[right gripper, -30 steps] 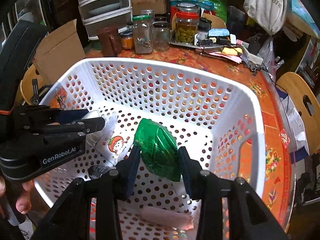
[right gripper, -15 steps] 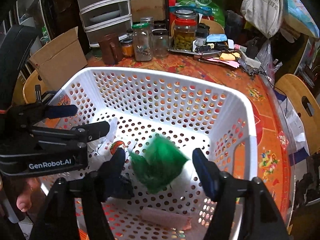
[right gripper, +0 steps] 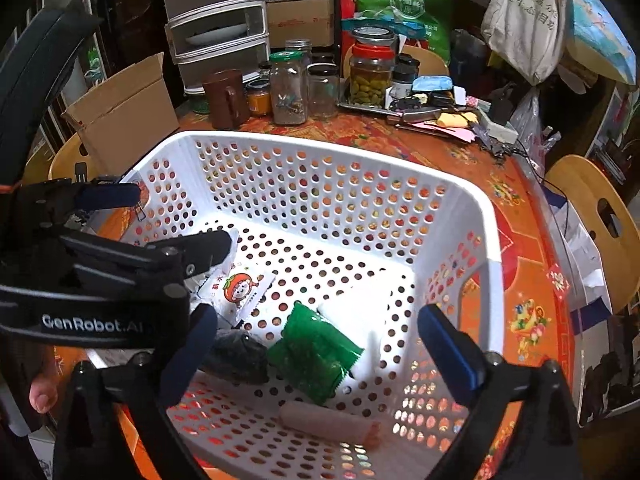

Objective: Organize soft objects

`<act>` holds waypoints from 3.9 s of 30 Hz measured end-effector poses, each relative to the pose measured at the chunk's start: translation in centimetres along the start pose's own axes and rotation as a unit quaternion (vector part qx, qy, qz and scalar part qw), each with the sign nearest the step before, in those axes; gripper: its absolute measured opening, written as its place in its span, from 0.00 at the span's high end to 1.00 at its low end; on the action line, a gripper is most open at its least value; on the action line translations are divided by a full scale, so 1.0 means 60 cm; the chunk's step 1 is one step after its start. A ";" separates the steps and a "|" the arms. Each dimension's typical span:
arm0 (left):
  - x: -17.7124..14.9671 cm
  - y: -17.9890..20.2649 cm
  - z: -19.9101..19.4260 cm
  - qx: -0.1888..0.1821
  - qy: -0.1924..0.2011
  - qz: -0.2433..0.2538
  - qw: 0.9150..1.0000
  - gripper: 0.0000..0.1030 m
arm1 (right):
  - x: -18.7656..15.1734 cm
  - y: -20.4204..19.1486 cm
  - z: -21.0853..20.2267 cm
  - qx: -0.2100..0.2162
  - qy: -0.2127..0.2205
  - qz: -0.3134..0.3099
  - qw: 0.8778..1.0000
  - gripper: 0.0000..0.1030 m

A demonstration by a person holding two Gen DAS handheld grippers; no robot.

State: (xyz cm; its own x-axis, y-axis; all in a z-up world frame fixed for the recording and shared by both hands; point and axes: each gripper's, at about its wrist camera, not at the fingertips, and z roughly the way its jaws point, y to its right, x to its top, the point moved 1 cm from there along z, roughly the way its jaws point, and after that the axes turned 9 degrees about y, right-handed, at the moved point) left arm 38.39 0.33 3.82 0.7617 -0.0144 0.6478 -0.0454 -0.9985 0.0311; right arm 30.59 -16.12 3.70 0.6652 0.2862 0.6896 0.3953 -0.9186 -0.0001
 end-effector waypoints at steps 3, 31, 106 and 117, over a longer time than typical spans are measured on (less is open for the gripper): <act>-0.001 -0.002 -0.019 0.004 0.016 -0.004 1.000 0.00 | -0.007 0.007 -0.018 0.002 0.009 0.008 1.000 0.02; -0.278 -0.017 -0.368 0.043 0.224 -0.011 0.974 0.00 | -0.201 -0.035 -0.284 -0.066 0.147 0.017 0.987 0.02; -0.391 0.022 -0.459 0.049 0.225 -0.018 0.973 0.00 | -0.261 -0.072 -0.399 -0.061 0.171 0.027 0.983 0.02; -0.391 0.024 -0.467 0.044 0.226 -0.018 0.973 0.00 | -0.261 -0.071 -0.402 -0.059 0.172 0.027 0.983 0.02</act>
State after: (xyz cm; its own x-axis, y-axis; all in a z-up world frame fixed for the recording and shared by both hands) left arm 2.36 0.71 10.00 0.3992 0.0252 0.9165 0.0456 -0.9989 0.0077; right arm 3.21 -23.24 10.40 0.4220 0.1462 0.8947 0.2749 -0.9611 0.0274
